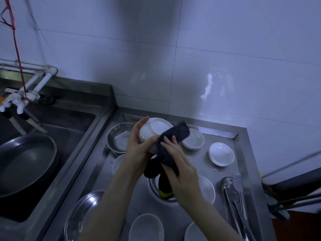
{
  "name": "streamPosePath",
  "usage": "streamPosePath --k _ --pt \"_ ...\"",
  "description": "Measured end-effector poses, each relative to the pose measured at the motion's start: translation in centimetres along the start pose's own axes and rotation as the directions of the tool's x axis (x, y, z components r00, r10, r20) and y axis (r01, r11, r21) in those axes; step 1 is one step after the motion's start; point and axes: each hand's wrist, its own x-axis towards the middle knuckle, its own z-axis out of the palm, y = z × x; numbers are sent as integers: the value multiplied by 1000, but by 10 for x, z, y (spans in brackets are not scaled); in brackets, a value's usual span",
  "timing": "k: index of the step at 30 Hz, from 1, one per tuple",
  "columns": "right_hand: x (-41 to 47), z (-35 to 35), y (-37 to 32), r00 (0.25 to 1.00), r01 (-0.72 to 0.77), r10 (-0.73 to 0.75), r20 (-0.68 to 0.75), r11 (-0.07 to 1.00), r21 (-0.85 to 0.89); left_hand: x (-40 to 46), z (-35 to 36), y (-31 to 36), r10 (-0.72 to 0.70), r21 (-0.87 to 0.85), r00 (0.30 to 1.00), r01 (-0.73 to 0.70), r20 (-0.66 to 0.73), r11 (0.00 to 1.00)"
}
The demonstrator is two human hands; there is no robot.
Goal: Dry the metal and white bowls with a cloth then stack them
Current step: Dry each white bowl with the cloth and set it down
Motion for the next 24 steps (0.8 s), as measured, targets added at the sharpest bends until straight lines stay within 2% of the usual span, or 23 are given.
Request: streamPosePath --k 1,3,5,6,8,11,13,16,17,21,24 --pt "3 -1 2 998 -53 54 -38 997 49 1 -3 0 -6 -7 1000 6 20 1000" --pt "14 -9 5 958 -245 270 -101 947 206 1 -10 1 -31 -14 995 33 90 999" --pt "32 -23 9 886 -411 460 -54 835 366 1 -16 5 -73 10 982 72 176 997" --pt "40 -30 10 873 -446 488 -11 805 390 1 -18 8 -92 35 973 87 210 996" --pt "52 -42 6 900 -430 427 83 846 315 3 -21 14 -126 84 959 108 254 991" --pt "60 -44 -2 941 -298 279 190 951 78 7 -22 18 -157 122 948 127 277 984" --pt "58 -37 -4 957 -173 183 226 983 -65 8 -24 16 -168 93 950 148 264 985" --pt "48 -30 -2 967 -32 66 244 989 -144 7 -30 12 -172 3 953 177 249 984" --pt "46 -30 -2 968 -44 75 239 990 -133 7 -30 11 -174 -18 956 183 238 983" --pt "53 -31 -1 952 -277 281 123 960 -46 8 -24 6 -167 -69 978 176 121 982" --pt "38 -21 -8 968 -170 195 159 973 -157 11 -22 3 -157 -115 986 163 62 980"
